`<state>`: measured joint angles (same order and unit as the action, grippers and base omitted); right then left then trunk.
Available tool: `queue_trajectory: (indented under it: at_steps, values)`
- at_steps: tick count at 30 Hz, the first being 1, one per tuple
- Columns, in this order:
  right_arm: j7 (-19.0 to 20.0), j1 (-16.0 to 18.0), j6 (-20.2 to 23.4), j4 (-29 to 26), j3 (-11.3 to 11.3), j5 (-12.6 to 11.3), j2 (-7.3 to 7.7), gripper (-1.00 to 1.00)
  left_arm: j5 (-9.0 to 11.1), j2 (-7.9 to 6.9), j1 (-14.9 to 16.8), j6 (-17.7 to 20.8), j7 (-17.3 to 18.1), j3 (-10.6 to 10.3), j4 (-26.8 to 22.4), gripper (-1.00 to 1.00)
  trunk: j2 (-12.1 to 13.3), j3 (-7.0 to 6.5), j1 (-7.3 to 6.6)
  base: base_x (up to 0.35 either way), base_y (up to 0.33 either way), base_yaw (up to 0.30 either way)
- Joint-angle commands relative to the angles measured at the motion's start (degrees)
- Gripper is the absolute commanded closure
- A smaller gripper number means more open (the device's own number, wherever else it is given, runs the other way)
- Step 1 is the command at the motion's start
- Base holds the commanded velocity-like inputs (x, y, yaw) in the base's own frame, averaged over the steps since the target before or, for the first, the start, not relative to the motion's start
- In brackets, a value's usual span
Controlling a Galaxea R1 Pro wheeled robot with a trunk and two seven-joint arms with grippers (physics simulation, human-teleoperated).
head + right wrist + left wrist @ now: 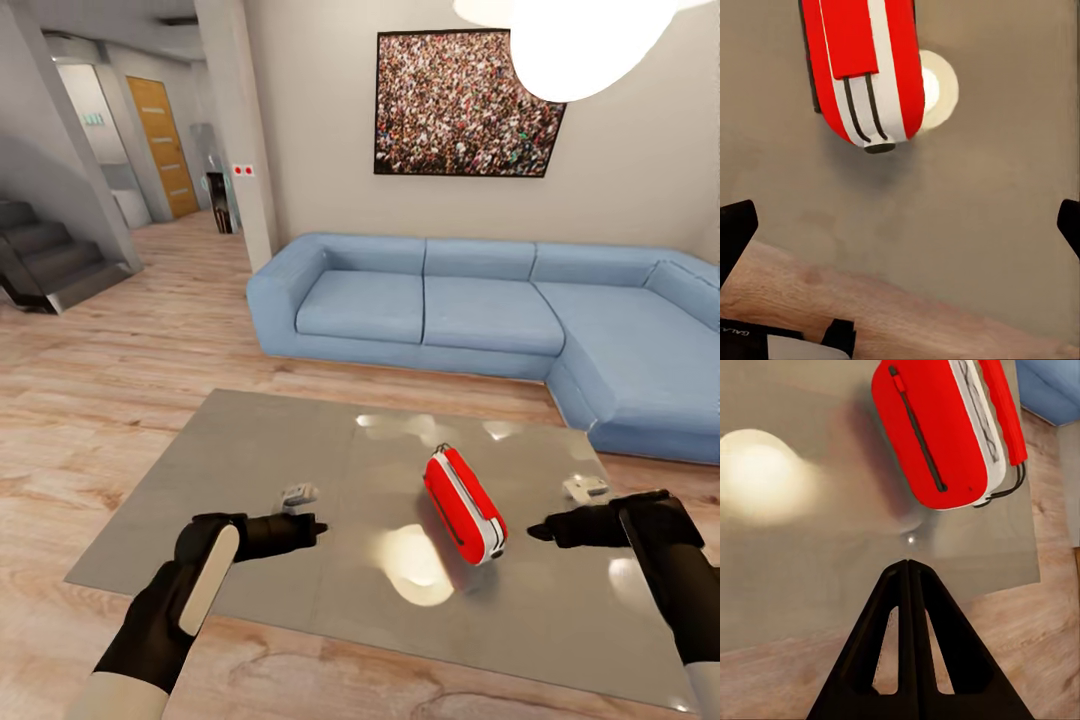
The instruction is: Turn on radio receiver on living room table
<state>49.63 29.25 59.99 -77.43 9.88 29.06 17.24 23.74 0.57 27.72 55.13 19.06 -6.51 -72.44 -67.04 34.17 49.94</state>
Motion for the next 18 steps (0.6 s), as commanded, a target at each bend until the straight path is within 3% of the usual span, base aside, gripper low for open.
queue_trajectory:
  at_steps: [1, 5, 6, 10, 12, 13, 15, 18]
  values:
    - [-0.01, -0.56, 0.01, -0.02, 0.73, 0.12, 0.06, -1.00, 0.08, -0.71, -0.12, -0.04, 0.04, 0.00, -0.27, 1.00, 0.00, -0.09, 0.00, 0.000, 0.000, -0.012]
    - [-0.05, -2.61, 0.01, -0.08, 3.15, 2.01, 0.34, -1.00, 0.15, -2.51, -0.12, -0.18, 0.08, 0.00, -2.01, 1.00, 0.00, -0.44, 0.00, 0.000, 0.000, -0.005]
    - [0.01, -4.93, 0.01, -0.09, 5.88, 3.85, 0.52, -1.00, 0.16, -3.00, -0.28, -0.35, 0.05, 0.01, -3.37, 1.00, 0.00, -0.53, 0.00, 0.000, 0.000, 0.000]
    - [0.02, -8.76, -2.03, -0.06, 10.38, 5.53, 0.56, -1.00, -0.13, -3.22, -1.55, -0.54, -0.05, 0.01, -3.69, 1.00, 0.00, -0.88, 0.00, 0.000, 0.000, 0.000]
    - [0.03, -11.88, -4.84, -0.03, 13.73, 6.68, 0.50, -1.00, -0.40, -3.30, -3.37, -0.60, -0.19, 0.01, -3.59, 1.00, 0.00, -1.05, 0.00, 0.000, 0.000, 0.000]
    - [0.00, -17.09, -9.18, 0.12, 18.78, 8.24, 0.16, -1.00, -0.69, -3.83, -6.23, -0.68, -0.40, 0.01, -2.05, 1.00, 0.00, -1.14, 0.00, 0.000, 0.000, 0.000]
    - [-0.03, -20.70, -11.91, 0.80, 22.04, 8.81, -0.05, -1.00, -0.81, -4.36, -7.62, -1.34, -0.52, -0.01, 0.19, 1.00, 0.00, -1.32, 0.00, 0.000, 0.000, 0.000]
    - [-0.05, -24.16, -15.74, 3.45, 25.60, 9.12, -0.14, -1.00, -0.82, -4.77, -9.18, -5.96, -0.49, -0.05, 4.74, 1.00, 0.00, -1.58, 0.00, 0.000, 0.000, 0.000]
